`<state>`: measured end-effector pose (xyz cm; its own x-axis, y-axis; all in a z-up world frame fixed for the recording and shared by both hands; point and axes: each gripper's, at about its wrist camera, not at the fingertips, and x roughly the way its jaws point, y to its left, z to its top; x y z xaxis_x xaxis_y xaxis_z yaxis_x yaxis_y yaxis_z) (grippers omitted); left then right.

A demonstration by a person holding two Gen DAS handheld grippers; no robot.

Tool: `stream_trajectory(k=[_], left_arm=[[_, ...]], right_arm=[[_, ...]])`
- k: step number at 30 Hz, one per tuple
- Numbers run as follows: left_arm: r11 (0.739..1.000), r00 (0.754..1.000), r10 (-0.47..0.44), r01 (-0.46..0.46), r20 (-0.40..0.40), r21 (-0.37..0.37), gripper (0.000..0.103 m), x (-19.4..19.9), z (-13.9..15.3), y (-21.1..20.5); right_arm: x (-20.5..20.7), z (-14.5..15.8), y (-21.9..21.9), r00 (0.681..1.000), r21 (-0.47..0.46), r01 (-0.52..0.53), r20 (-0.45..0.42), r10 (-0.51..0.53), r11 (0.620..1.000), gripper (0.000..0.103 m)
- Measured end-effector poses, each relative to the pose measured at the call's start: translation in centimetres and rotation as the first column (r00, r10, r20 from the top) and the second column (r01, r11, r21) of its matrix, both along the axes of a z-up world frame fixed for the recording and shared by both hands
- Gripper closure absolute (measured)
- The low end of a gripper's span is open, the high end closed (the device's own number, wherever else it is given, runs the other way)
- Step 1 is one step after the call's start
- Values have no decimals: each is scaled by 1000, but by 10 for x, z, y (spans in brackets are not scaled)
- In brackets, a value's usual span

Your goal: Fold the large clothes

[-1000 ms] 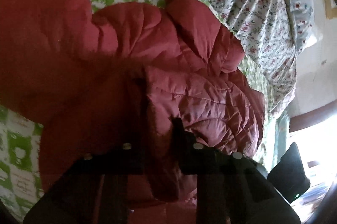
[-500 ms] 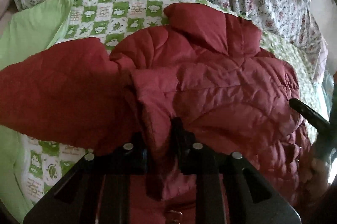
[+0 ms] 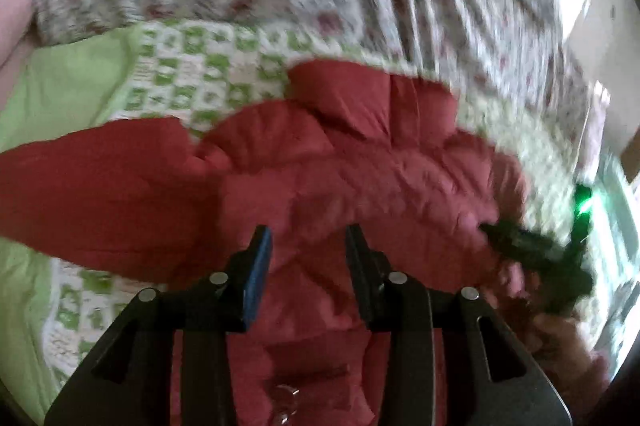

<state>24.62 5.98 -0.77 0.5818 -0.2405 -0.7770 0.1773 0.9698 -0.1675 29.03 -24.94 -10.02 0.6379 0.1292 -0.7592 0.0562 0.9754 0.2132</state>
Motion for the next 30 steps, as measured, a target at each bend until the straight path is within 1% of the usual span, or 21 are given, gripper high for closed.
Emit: stream_trajectory(k=[2,3,4,5,7,8,9,11,13,14,15,17,20,22,27,29,30], left_arm=[[999,998,-13,15,-61,44,67,11,-26,-17],[997,996,-1,8,-85,72,67,16,-37,-20],[996,995,7,1,-95,85,67,18,-47,-20],[997,995,9,0,-98,82,67,19,-53,-20],[997,995,14,-7,-96,77,67,18,-56,-19],[997,995,15,-7,-94,80,67,18,-55,-19],[997,995,14,-6,-95,81,67,18,-55,-19],[997,995,12,-5,-96,72,67,18,-56,-18],[998,995,9,-3,-98,61,67,18,-59,-18],[998,995,7,-1,-100,59,67,19,-62,-19],[998,995,5,1,-99,60,67,19,-64,-21],[998,996,5,2,-94,70,67,20,-68,-21],[997,996,5,1,-85,79,67,21,-71,-20],[998,996,4,2,-85,60,67,20,-69,-17],[1000,992,13,-11,-122,15,67,16,-60,-5],[1000,992,21,-22,-121,-6,67,11,-53,1],[999,993,28,-31,-115,-21,67,7,-49,6]], right_arm=[[-3,4,0,1000,-9,4,-2,-4,1000,36],[-7,9,1,1000,-20,10,2,-9,1000,36],[-11,14,4,1000,-27,9,14,-9,1000,36],[-17,23,9,999,-39,-4,44,5,999,36],[-21,33,22,996,-86,-30,76,36,996,36],[-21,35,31,996,-138,-43,77,54,990,37],[-19,34,37,996,-167,-50,65,61,985,37],[-9,24,43,998,-205,-53,13,57,977,37],[2,5,39,998,-199,-47,-47,38,979,38],[7,-5,34,997,-177,-46,-70,34,983,37],[10,-8,31,997,-159,-43,-74,32,986,37],[13,-10,28,997,-159,-35,-78,23,987,36],[13,-12,32,997,-204,-39,-78,24,978,36],[12,-14,32,997,-204,-38,-73,24,978,36],[8,-12,35,998,-200,-36,-66,23,979,36],[4,-8,33,998,-172,-32,-51,24,985,36],[1,-4,30,999,-141,-24,-39,19,990,36]])
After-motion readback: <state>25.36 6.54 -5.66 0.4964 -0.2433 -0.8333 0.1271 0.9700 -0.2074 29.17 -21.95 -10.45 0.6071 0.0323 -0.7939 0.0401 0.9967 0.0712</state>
